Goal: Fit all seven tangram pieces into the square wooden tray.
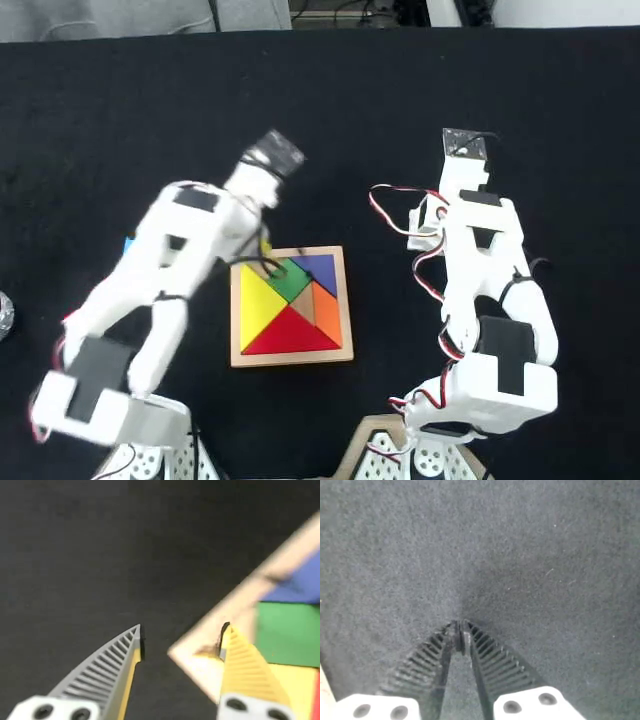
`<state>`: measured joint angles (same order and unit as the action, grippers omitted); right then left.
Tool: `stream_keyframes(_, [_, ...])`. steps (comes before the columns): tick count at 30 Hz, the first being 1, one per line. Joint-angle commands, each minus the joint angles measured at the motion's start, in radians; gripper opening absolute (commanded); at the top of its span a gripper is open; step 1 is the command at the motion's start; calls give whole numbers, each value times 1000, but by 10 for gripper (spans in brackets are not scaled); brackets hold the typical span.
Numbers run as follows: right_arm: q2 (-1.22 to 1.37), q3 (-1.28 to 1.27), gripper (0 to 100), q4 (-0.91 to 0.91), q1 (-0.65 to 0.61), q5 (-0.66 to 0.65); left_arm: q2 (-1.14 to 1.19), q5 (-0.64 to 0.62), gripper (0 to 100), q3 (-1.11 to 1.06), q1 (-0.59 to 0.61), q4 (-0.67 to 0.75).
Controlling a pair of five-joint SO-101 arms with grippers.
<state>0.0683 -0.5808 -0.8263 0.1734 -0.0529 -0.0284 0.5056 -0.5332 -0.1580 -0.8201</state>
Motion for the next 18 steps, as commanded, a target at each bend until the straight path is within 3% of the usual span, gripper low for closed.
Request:
stream_keyframes(1, [-5,42,11,14,-12,-2,-196,-2,256,10,117,12])
stream_keyframes(6, [-5,38,11,31,-14,-2,-290,-152,256,-41,280,-31])
stream_keyframes(13, [-4,31,11,34,-14,-2,-224,-180,256,140,564,-344])
stream_keyframes(18, [-4,28,11,34,-15,-2,34,-181,258,303,565,-417])
